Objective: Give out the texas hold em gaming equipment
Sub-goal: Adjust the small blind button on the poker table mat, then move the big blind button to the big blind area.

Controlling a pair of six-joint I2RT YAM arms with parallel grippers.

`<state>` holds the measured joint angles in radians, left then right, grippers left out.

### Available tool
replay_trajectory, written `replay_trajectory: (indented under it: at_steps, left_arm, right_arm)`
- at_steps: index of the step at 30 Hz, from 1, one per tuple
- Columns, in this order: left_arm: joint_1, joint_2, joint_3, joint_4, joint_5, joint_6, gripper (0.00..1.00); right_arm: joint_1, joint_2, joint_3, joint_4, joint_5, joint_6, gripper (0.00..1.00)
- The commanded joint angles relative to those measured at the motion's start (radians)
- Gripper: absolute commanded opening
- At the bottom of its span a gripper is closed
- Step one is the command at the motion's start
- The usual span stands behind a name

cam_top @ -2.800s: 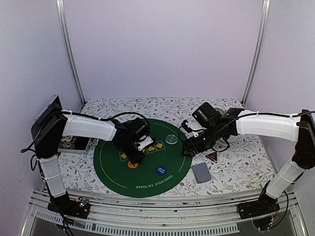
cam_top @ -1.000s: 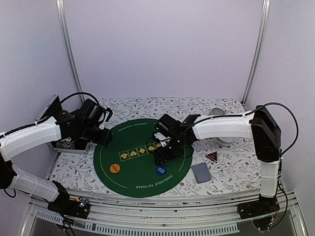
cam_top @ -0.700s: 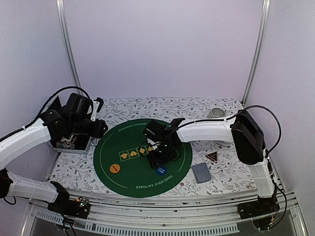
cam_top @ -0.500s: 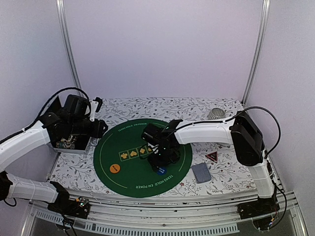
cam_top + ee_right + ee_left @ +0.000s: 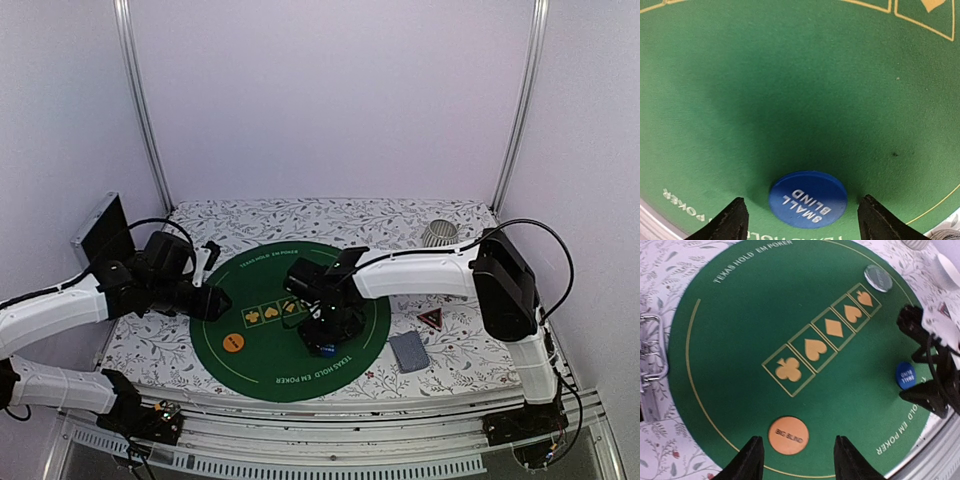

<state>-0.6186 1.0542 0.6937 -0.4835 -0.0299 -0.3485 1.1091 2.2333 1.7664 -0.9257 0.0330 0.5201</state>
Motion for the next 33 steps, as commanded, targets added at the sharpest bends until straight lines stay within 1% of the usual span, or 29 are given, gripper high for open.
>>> replay_trajectory:
  at_steps: [1,6,8,12,14,17,18,20,21,25,26,29,31,33]
  left_arm:
    - [-0.126,-0.013,-0.052,0.027,-0.016,-0.121,0.50]
    - [-0.222,0.088,-0.059,0.002,-0.024,-0.181,0.43]
    - [-0.243,0.135,-0.060,0.017,-0.028,-0.182,0.43]
    - [-0.251,0.248,-0.027,0.013,-0.018,-0.152,0.39]
    - [-0.255,0.295,-0.016,0.001,-0.005,-0.132,0.36]
    - [-0.255,0.348,-0.015,0.007,0.013,-0.107,0.35]
    - [-0.255,0.363,-0.007,0.009,0.010,-0.104,0.34]
    - [-0.255,0.388,0.013,0.023,-0.001,-0.100,0.28]
    - [-0.255,0.394,0.021,0.038,-0.008,-0.101,0.26]
    - [-0.251,0.417,0.017,0.101,-0.015,-0.099,0.25]
    - [-0.247,0.429,0.018,0.106,-0.014,-0.095,0.23]
    - [-0.218,0.466,0.022,0.095,-0.007,-0.092,0.12]
    - [-0.195,0.473,0.013,0.083,0.011,-0.100,0.09]
    - [-0.185,0.461,-0.004,0.061,0.016,-0.113,0.08]
  right_arm:
    - [0.003,-0.140,-0.054,0.076,0.008,0.018,0.80]
    - [-0.027,-0.259,-0.185,0.124,0.038,0.014,0.81]
    - [-0.045,-0.313,-0.251,0.147,0.046,0.012,0.82]
    - [-0.101,-0.414,-0.380,0.191,0.048,0.007,0.82]
    - [-0.118,-0.446,-0.422,0.195,0.055,0.004,0.82]
    - [-0.132,-0.471,-0.468,0.196,0.061,0.001,0.82]
    - [-0.135,-0.476,-0.477,0.197,0.061,0.001,0.82]
    - [-0.140,-0.476,-0.484,0.203,0.061,-0.001,0.82]
    - [-0.141,-0.474,-0.484,0.204,0.061,-0.004,0.82]
    - [-0.143,-0.469,-0.487,0.203,0.067,-0.008,0.82]
    - [-0.143,-0.469,-0.490,0.203,0.069,-0.008,0.82]
    - [-0.145,-0.468,-0.490,0.202,0.069,-0.002,0.82]
    - [-0.147,-0.468,-0.485,0.200,0.071,0.001,0.82]
    - [-0.147,-0.469,-0.480,0.198,0.077,0.004,0.82]
